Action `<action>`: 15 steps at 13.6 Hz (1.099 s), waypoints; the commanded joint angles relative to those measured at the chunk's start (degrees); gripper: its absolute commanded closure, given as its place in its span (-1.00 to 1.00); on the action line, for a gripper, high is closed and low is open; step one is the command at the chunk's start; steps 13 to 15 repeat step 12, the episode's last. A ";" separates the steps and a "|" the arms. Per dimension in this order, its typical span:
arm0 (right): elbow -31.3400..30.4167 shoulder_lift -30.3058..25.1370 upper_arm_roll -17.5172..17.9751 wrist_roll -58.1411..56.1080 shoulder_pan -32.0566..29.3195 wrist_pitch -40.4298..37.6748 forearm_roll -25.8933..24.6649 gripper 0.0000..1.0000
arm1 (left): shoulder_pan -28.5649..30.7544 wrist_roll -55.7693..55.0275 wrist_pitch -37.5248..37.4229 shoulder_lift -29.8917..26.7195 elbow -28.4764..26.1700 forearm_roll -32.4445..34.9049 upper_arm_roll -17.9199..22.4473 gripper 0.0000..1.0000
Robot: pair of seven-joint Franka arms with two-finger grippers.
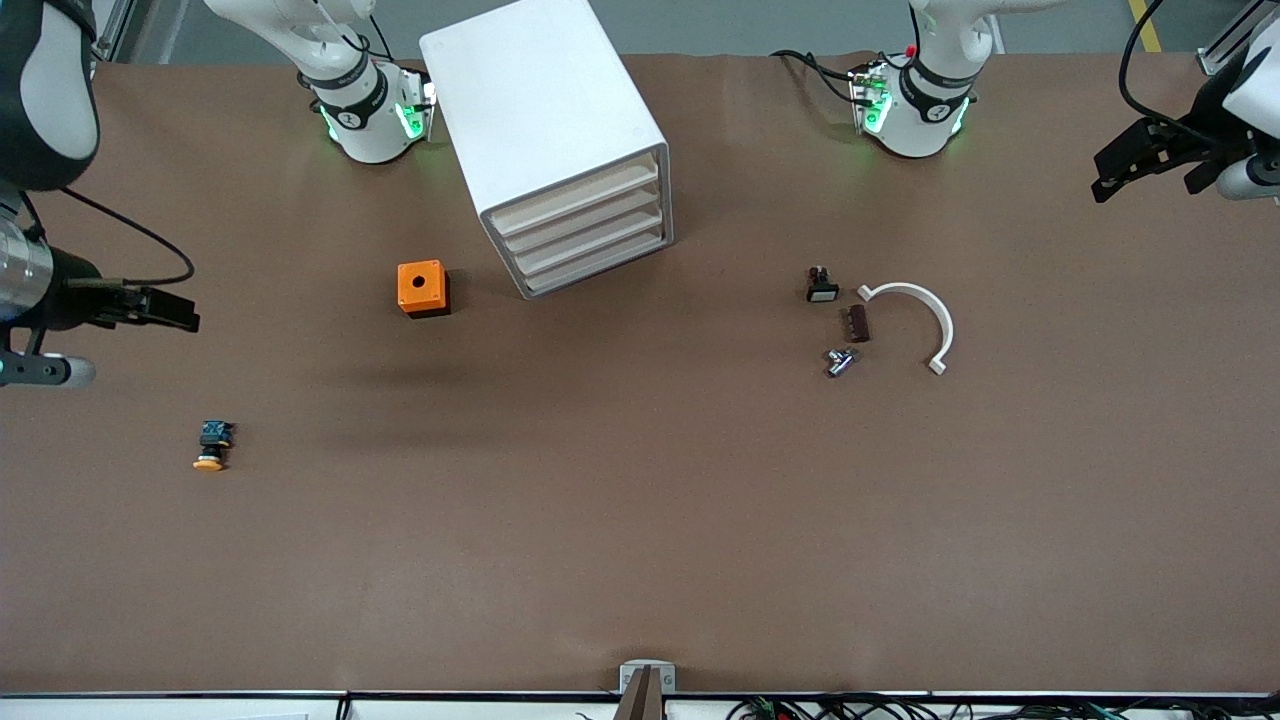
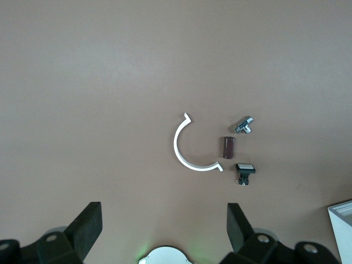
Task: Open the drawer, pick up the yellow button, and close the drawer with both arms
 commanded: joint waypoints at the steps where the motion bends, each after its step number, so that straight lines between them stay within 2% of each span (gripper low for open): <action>1: -0.59 -2.27 -0.26 0.93 0.37 -2.80 0.74 -1.00 | 0.37 1.21 0.11 0.55 1.62 0.16 -0.11 -1.00; 5: 4.05 -2.80 -0.96 -0.21 -0.24 -8.61 0.66 -1.00 | 0.46 1.21 -0.59 0.30 1.62 0.16 0.41 -1.00; 7: 4.24 -2.80 -0.87 -1.62 -2.08 -8.70 0.83 -1.00 | 0.64 0.86 -0.60 0.64 2.32 0.16 0.33 -1.00; 15: 4.24 -2.89 -0.87 -2.33 -2.26 -8.70 1.71 -1.00 | 0.55 0.77 -1.12 1.44 2.68 0.34 0.24 -1.00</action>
